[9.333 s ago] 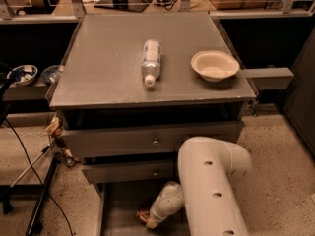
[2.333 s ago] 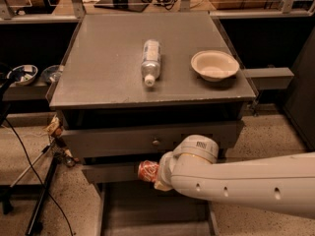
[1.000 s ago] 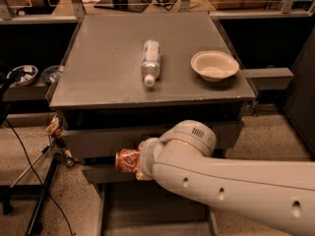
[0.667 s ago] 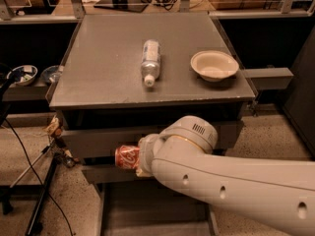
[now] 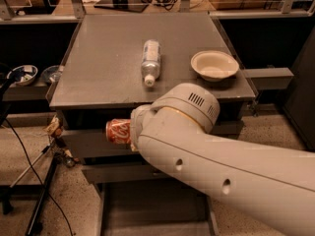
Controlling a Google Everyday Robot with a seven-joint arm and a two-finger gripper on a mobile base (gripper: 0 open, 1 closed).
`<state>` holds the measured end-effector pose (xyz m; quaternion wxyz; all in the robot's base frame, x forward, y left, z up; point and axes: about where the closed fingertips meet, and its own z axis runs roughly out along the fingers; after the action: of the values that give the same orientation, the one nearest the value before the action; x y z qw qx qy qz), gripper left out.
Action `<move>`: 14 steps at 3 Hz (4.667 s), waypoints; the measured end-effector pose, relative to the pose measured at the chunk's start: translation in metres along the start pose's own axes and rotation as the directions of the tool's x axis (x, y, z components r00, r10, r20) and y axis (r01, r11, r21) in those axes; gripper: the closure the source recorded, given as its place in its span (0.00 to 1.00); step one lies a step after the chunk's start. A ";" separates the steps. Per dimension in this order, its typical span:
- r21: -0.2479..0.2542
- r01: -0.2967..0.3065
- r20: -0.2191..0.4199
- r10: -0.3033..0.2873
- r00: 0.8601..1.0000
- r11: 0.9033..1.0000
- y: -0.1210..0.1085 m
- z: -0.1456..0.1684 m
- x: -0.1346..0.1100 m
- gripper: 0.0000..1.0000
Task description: Pick coke can from bottom drawer and place on counter
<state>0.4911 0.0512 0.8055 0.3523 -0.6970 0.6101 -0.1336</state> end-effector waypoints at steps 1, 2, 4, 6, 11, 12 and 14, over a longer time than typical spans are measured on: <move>0.007 0.000 -0.006 0.000 1.000 1.000 -0.006 -0.002 0.003 1.00; 0.041 0.057 -0.003 -0.057 0.998 0.998 -0.042 -0.010 -0.011 1.00; 0.073 0.107 0.039 -0.110 0.993 0.992 -0.088 -0.013 -0.040 1.00; 0.090 0.178 0.089 -0.185 0.979 0.980 -0.159 0.023 -0.058 1.00; 0.045 0.170 0.324 -0.175 0.930 0.984 -0.181 0.097 -0.094 1.00; 0.018 0.189 0.371 -0.182 0.911 0.982 -0.181 0.112 -0.108 1.00; -0.041 0.257 0.416 -0.217 0.883 0.966 -0.170 0.131 -0.130 1.00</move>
Offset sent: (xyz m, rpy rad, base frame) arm 0.0549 0.0279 0.0951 -0.0461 -0.1429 0.0843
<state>0.6716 0.2184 0.8543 0.4190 -0.7948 0.4390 0.0017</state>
